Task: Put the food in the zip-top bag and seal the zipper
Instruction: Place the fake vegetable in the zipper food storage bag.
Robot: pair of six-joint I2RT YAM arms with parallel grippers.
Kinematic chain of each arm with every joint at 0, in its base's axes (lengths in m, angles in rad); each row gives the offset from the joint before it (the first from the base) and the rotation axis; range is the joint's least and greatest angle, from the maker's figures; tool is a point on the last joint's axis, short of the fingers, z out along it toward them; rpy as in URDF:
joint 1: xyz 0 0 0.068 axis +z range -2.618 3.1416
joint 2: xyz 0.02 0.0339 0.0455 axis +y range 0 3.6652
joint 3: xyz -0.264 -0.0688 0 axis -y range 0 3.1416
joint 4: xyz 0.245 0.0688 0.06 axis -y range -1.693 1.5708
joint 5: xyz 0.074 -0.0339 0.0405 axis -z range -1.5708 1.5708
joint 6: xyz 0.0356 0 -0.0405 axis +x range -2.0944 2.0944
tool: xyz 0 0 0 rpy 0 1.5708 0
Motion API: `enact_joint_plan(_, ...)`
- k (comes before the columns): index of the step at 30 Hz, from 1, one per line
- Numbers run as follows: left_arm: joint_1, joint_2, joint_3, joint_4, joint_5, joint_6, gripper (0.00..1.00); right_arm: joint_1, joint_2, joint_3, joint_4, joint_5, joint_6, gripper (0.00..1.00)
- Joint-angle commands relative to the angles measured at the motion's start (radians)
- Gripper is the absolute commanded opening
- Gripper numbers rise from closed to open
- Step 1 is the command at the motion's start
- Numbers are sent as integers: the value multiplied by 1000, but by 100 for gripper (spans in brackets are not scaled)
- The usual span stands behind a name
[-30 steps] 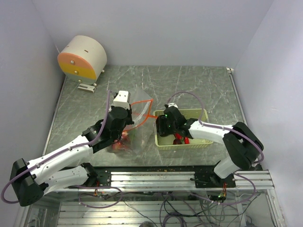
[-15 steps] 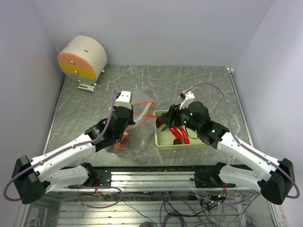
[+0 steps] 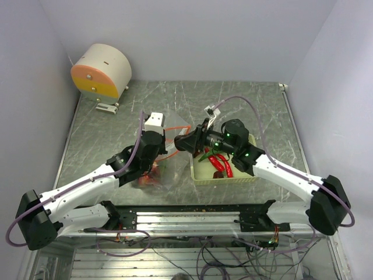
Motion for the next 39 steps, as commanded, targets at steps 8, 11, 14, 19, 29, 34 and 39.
enact_joint_plan(8, 6, -48, 67, 37, 118, -51, 7, 13, 134, -22, 258, 221, 92, 20)
enact_joint_plan(11, 7, -78, 85, 18, 125, -59, 7, 22, 123, -18, 189, 341, 53, 20)
enact_joint_plan(14, 8, -107, 91, 8, 142, -80, 7, 40, 120, 15, 89, 468, 8, 24)
enact_joint_plan(19, 7, -131, 64, 61, 216, -132, 7, 85, 143, 93, -44, 598, -36, 47)
enact_joint_plan(29, 7, -85, 1, 235, 325, -223, 7, 182, 155, 266, -255, 752, -122, 77)
enact_joint_plan(34, 7, -75, 2, 256, 309, -232, 7, 198, 92, 258, -286, 723, -139, 100)
enact_joint_plan(39, 7, -113, 1, 178, 154, -194, 7, 197, -35, 238, -364, 724, -168, 100)
